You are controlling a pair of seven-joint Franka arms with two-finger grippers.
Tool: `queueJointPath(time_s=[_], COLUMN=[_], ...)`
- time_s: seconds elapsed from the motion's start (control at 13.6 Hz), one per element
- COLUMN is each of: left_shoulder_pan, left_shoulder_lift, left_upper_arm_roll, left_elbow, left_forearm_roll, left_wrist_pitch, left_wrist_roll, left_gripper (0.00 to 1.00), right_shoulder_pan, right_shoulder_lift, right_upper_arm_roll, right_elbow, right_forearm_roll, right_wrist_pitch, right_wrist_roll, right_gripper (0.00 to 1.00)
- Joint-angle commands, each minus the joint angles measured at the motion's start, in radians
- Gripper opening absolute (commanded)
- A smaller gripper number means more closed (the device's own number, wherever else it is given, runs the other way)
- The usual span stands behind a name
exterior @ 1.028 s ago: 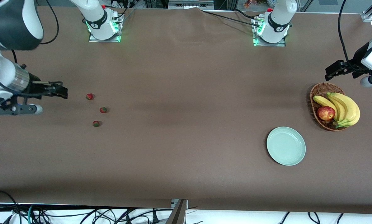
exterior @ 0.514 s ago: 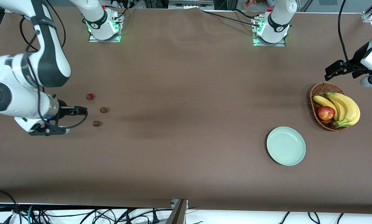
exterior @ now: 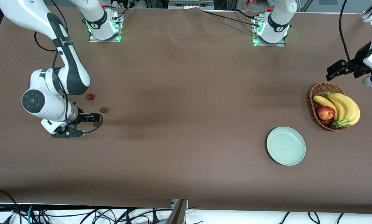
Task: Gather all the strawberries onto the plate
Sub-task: 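Grasp one red strawberry with the right gripper and lift it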
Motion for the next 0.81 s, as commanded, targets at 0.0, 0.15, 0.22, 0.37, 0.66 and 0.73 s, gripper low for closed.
queueJointPath(time_s=[0.0,0.15,0.22,0.37,0.66,0.73], left_shoulder_pan=[-0.001,-0.001,-0.003,-0.003,-0.003,-0.003], left_shoulder_lift=[0.012,0.013,0.015,0.015,0.016,0.016], left_upper_arm_roll=[-0.001,-0.001,-0.001,-0.001,-0.001,-0.001], left_elbow=[0.028,0.028,0.029,0.029,0.029,0.029], left_forearm_roll=[0.020,0.018,0.020,0.020,0.020,0.020], left_wrist_pitch=[-0.016,-0.016,-0.016,-0.016,-0.016,-0.016], left_wrist_roll=[0.003,0.003,0.003,0.003,0.003,0.003], left_gripper=[1.00,1.00,1.00,1.00,1.00,1.00], right_shoulder_pan=[-0.005,-0.005,-0.005,-0.003,-0.002,-0.003], right_shoulder_lift=[0.052,0.072,0.083,0.093,0.110,0.116], right_upper_arm_roll=[-0.017,-0.018,-0.018,-0.018,-0.018,-0.018], right_elbow=[-0.008,-0.029,-0.037,-0.060,-0.079,-0.082], right_forearm_roll=[-0.005,-0.005,-0.005,-0.005,-0.007,-0.008], right_wrist_pitch=[0.075,0.127,0.152,0.187,0.204,0.207], right_wrist_roll=[0.010,0.010,0.010,0.010,0.002,0.002], right_gripper=[1.00,1.00,1.00,1.00,1.00,1.00])
